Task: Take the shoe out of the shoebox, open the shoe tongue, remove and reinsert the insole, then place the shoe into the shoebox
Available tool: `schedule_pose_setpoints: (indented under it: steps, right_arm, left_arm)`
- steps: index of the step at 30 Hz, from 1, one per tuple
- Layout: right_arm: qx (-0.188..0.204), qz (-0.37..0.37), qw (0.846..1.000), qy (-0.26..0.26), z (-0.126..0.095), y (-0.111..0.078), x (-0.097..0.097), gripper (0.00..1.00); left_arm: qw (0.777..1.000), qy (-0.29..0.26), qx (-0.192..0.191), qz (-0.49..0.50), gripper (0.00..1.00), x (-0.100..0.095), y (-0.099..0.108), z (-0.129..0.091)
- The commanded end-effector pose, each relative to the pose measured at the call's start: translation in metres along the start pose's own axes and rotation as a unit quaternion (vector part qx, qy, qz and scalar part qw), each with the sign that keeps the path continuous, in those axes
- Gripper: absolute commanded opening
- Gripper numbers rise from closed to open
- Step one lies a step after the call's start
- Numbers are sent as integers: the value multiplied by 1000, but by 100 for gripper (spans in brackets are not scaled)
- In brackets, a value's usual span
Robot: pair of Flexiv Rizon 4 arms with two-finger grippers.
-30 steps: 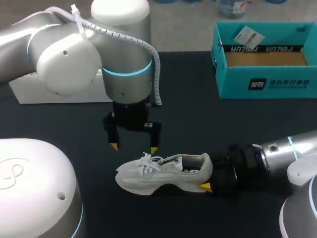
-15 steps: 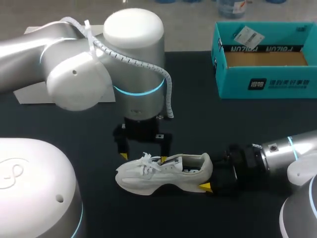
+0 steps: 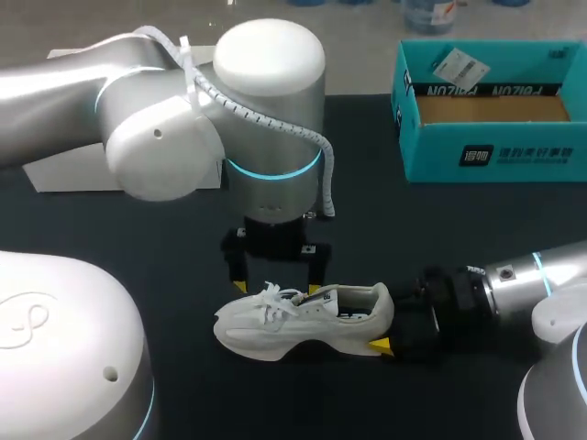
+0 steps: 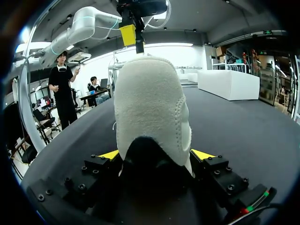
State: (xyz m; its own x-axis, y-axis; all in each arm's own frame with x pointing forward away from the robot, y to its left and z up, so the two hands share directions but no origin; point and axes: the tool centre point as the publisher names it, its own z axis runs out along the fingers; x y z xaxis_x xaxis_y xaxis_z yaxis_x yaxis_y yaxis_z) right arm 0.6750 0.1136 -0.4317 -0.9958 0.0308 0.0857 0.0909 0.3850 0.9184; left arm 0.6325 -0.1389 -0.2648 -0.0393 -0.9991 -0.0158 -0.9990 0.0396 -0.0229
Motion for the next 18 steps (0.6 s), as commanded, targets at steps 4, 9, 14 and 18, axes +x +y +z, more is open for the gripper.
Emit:
schedule_pose_setpoints:
  steps: [4, 9, 14, 18]
  right_arm:
    - [2, 0, 1000, -1, 1, -1, 2, 0]
    - [2, 0, 1000, -1, 1, -1, 2, 0]
    - [2, 0, 1000, -1, 1, -1, 2, 0]
    - [2, 0, 1000, -1, 1, -1, 2, 0]
  left_arm:
    - [1000, -27, 5, -12, 100, 31, -7, 19]
    - [999, -38, 11, -17, 100, 44, -10, 31]
    - [998, -56, 13, -20, 100, 56, -15, 44]
    - [997, -67, 13, -23, 100, 62, -19, 56]
